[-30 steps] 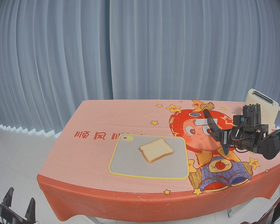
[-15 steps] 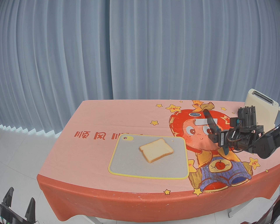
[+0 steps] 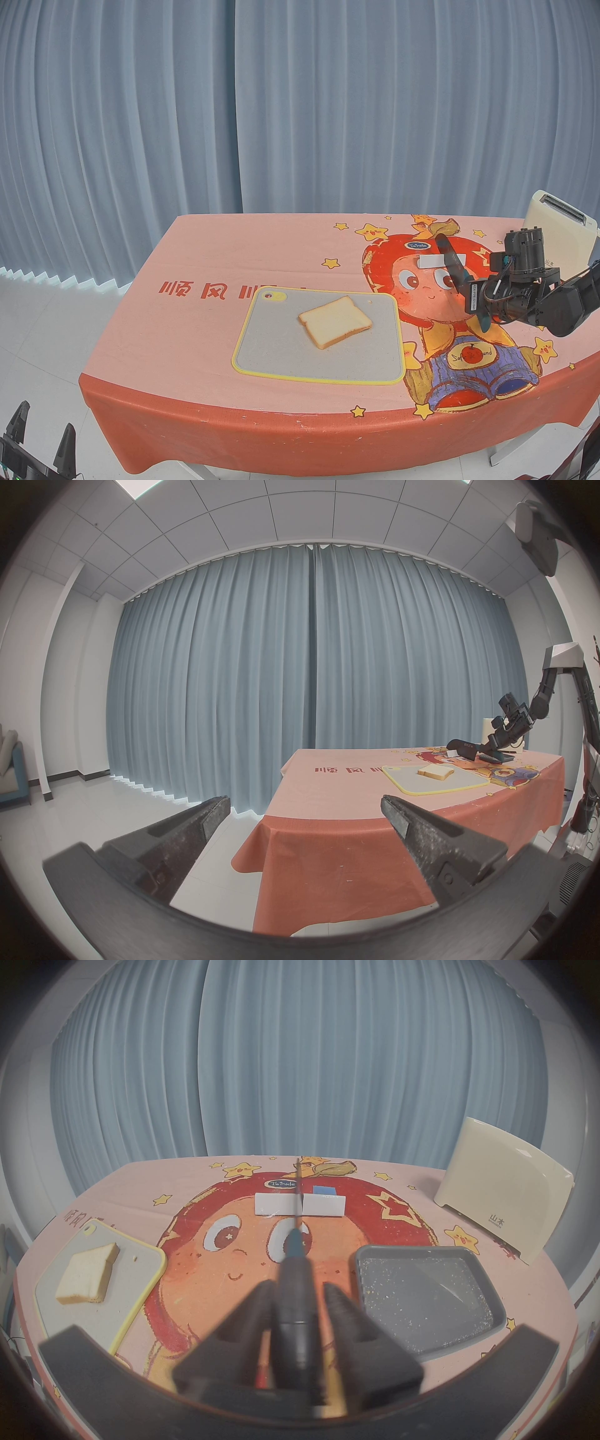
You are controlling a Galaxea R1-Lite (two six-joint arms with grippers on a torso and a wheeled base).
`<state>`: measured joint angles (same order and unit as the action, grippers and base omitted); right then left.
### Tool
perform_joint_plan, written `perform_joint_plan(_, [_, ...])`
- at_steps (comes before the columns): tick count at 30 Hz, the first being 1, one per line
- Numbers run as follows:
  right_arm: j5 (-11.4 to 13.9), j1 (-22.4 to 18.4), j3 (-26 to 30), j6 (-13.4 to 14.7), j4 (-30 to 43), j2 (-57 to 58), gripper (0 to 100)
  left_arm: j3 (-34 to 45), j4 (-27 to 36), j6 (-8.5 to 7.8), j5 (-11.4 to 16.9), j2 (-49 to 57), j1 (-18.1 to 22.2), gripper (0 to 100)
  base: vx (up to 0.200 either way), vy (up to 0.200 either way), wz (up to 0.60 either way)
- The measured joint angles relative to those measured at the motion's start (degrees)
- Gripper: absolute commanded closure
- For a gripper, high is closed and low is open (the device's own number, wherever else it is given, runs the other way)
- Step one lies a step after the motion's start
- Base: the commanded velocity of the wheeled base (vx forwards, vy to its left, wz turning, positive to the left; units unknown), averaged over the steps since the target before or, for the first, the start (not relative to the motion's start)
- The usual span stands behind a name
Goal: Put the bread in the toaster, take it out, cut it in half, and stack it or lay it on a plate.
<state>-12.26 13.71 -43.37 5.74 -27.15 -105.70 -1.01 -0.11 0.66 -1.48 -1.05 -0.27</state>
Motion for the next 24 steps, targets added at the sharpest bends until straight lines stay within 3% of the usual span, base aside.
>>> perform_joint_plan(24, [0.0, 0.5, 0.2, 0.0, 0.8, 7.3, 100, 0.0, 0.0, 0.02, 0.0, 0.0, 0.0, 0, 0.000, 0.000, 0.00])
